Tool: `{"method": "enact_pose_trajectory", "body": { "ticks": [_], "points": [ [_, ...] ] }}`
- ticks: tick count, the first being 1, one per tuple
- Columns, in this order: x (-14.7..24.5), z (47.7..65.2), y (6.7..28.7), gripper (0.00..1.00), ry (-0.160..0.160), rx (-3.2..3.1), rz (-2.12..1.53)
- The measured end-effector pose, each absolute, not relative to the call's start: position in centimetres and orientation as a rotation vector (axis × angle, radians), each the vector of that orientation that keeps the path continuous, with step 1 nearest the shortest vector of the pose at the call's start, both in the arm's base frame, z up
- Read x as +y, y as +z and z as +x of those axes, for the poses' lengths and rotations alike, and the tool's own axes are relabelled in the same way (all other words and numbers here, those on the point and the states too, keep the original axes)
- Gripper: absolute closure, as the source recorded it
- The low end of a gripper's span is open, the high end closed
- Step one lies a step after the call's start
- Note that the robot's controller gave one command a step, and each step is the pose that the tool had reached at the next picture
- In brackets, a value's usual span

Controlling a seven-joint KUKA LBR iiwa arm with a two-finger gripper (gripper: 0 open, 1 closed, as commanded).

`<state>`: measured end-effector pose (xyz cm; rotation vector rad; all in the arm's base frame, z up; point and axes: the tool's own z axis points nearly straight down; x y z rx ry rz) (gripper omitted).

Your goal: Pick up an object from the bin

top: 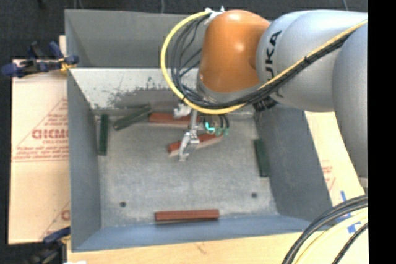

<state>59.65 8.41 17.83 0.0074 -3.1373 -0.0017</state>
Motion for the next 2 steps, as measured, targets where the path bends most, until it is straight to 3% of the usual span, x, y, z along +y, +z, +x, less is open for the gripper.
{"method": "enact_pose_trajectory", "body": {
  "ticks": [1,2],
  "points": [
    [8.4,59.7,18.3,0.00,-0.003,-3.143,0.005],
    [4.9,60.1,8.1,1.00,-0.009,-3.149,-0.038]
  ]
}}
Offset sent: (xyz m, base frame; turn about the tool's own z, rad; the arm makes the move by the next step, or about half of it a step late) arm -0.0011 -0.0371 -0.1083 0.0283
